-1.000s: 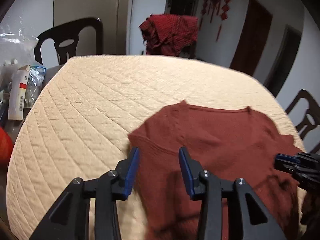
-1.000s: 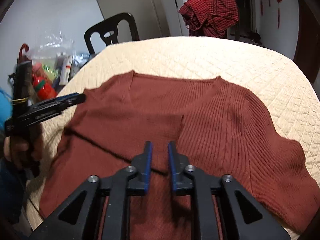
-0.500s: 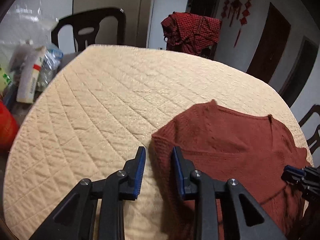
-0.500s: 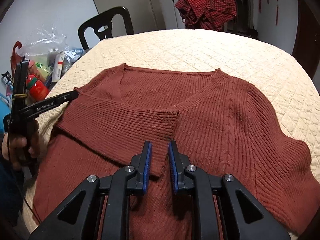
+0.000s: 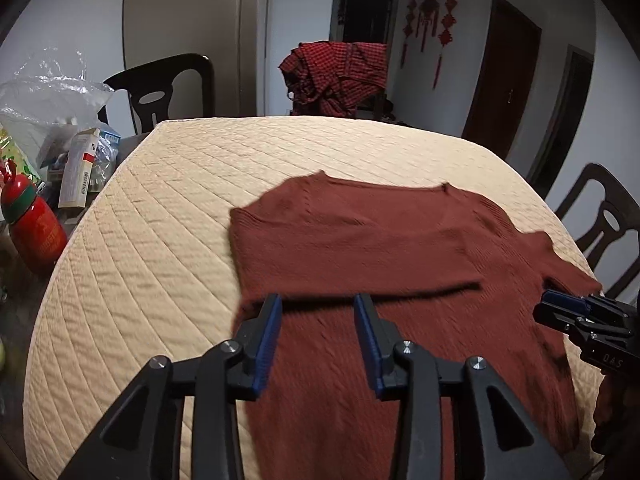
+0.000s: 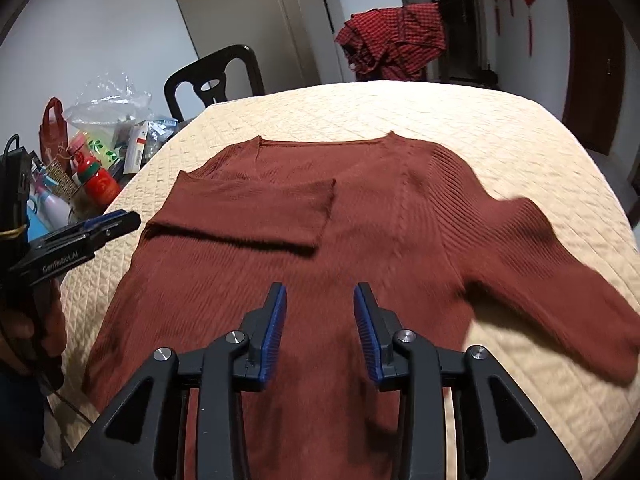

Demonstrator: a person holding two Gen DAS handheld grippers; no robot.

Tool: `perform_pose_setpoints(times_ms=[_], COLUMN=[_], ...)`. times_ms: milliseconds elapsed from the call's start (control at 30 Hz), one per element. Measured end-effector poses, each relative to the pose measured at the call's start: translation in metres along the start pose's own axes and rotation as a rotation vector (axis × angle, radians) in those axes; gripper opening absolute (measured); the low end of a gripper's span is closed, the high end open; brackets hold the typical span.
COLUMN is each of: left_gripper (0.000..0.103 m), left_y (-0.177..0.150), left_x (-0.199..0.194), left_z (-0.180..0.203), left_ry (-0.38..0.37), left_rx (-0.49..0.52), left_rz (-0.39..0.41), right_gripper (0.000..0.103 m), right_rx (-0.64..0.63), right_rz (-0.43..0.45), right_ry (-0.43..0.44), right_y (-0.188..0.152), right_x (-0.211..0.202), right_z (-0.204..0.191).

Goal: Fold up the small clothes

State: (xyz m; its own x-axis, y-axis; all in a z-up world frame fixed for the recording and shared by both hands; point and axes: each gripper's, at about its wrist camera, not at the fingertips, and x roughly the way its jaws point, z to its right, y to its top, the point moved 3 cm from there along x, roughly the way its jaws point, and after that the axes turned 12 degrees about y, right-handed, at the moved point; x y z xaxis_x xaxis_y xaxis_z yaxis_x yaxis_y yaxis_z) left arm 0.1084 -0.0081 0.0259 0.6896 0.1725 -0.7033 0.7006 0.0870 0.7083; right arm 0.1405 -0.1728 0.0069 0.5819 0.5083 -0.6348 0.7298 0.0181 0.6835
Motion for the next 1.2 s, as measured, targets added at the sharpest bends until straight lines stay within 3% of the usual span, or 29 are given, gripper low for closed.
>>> perform_pose_setpoints(times_ms=[433,633,733,867,967,1100,1200], left_gripper=[0.049,0.053,0.054,0.054,0.054,0.054,0.057], left_y=[-0.035,-0.036,-0.035,-0.036,-0.037,-0.040,-0.043], left_x=[-0.013,-0.006,0.000,0.008,0.015,0.021,0.022], left_z=[0.031,0.045,0.051,0.055,0.055,0.053,0.051], left_ry=[-0.022,-0.020,-0.014,0.008,0.016,0.008,0.002], left_rx=[0.063,0.104,0.123,0.137,0.132,0.126,0.119], left_rz=[-0.035,-0.044,-0.047,-0.050,-0.064,-0.087,-0.090], right_gripper=[0.037,0.038,0.051,0.052,0.052,0.052,0.052], right_rx=[0.041,0.150,0.219,0.347,0.411,0.447,0.518], right_rz=[0.002,0.030,0.045,0.080,0.129,0.148,0.207], right_ry=[-0.058,-0.135,-0.198,-0.254,-0.192,-0.276,-0.254], right_y=[-0.041,-0.054,-0.060,-0.068,-0.068,-0.062,-0.061], right_x=[-0.033,-0.057,-0.067,-0.083,-0.090,-0.094,-0.100], right_z=[0.007,0.048,0.073,0.113,0.129,0.144,0.160])
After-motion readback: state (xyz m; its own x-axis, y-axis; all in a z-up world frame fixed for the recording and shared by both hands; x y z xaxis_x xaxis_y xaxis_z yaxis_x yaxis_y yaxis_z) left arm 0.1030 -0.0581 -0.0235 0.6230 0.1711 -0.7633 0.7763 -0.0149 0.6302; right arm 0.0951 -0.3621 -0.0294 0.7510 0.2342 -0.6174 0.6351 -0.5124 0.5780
